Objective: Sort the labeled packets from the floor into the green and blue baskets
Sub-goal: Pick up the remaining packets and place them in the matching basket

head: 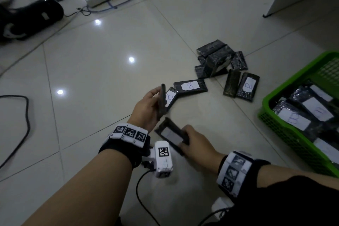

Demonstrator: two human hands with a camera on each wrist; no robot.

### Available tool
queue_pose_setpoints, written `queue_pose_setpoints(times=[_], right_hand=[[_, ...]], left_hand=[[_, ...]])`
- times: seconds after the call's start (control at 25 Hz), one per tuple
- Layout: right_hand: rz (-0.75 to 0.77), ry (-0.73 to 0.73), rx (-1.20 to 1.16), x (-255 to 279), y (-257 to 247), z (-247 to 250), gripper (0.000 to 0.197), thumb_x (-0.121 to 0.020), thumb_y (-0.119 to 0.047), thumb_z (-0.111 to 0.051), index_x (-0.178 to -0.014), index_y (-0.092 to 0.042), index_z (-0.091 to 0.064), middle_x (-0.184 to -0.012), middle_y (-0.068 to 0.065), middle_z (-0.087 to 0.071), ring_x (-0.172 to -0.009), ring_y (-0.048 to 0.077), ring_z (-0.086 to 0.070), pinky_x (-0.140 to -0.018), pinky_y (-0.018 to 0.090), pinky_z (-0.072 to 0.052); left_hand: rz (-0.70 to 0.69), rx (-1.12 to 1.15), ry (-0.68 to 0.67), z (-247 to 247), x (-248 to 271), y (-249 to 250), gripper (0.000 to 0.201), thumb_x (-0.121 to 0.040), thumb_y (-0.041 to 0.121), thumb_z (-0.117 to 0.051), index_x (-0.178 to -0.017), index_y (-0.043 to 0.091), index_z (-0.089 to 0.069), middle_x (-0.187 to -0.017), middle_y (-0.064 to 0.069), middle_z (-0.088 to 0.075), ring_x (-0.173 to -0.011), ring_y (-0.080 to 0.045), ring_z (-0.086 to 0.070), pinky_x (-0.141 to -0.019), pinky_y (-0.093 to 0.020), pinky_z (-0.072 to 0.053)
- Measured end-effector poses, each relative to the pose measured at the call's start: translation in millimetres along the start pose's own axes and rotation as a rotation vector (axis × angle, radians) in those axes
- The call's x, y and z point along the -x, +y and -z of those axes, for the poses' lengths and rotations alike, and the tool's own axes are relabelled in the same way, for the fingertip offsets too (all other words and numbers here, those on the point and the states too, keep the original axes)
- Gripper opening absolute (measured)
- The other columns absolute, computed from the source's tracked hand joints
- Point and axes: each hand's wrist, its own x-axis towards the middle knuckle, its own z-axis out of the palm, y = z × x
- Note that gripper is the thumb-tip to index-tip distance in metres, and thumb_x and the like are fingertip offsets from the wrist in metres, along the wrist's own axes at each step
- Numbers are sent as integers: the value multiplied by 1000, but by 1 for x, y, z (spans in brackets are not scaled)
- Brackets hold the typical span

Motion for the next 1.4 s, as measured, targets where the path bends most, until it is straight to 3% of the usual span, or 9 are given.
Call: queue_pose_setpoints(times=[0.12,0.2,0.4,0.52,0.64,0.84,1.04,1.16,1.4], right_hand=[[-103,229,-389,-7,11,51,14,-89,-12,-60,-93,-21,-49,-87,1,-61,-70,13,-59,-47,11,-44],[-123,367,-513,-8,21,79,17,-87,-12,-62,-99,-19,-53,-97,7,-64,-78,19,-65,-53,23,-53],[-72,587,-613,15,44,128,19,-87,-9,-61,-103,-19,-55,-97,3,-67,-77,19,-66,-58,30,-55],[-56,719,-552,35,58,155,20,-88,-12,-58,-105,-22,-56,-97,-2,-67,-78,15,-64,-59,27,-54],[-126,912,-415,51,86,189,23,-87,-16,-51,-108,-23,-59,-105,4,-61,-88,17,-60,-74,31,-54],[-280,1036,-438,77,141,232,26,-80,-14,-48,-100,-24,-60,-95,5,-64,-84,24,-63,-76,42,-54],[-340,941,-154,79,173,235,33,-86,-13,-51,-116,-23,-61,-109,14,-56,-88,25,-56,-79,26,-43],[-323,983,-33,82,171,225,35,-91,-10,-55,-125,-18,-61,-123,14,-43,-109,22,-43,-88,11,-28],[-197,1107,242,90,144,190,31,-81,-12,-61,-109,-25,-65,-117,5,-47,-112,23,-37,-93,36,-37]], left_hand=[[142,211,-240,-30,-3,-2,35,-89,41,-53,-111,14,-55,-85,-3,-52,-65,-7,-47,-51,-15,-39],[178,291,-326,-47,-5,-6,35,-85,30,-57,-115,11,-55,-93,-8,-55,-71,-10,-54,-57,-16,-46],[199,258,-361,-95,-17,-33,42,-95,18,-36,-134,3,-46,-131,-23,-54,-116,-31,-59,-100,-41,-46],[144,47,-272,-129,-24,-53,35,-97,18,-40,-122,-2,-52,-110,-21,-63,-96,-29,-63,-81,-40,-54],[26,-246,-298,-170,-19,-70,27,-95,16,-47,-113,-1,-57,-89,-13,-60,-74,-21,-57,-59,-28,-50],[-349,-728,-483,-232,-7,-87,41,-81,3,-60,-112,30,-61,-102,3,-67,-90,-12,-65,-80,-24,-55],[-531,-1209,-695,-262,-11,-118,26,-84,13,-64,-107,24,-61,-106,8,-65,-100,-10,-58,-86,-19,-43],[-747,-1359,-651,-259,-18,-137,26,-82,11,-64,-105,21,-69,-114,-1,-55,-109,-19,-45,-94,-20,-32],[-947,-1282,-428,-219,-14,-138,24,-80,9,-62,-97,23,-71,-108,-1,-54,-106,-20,-45,-91,-19,-28]])
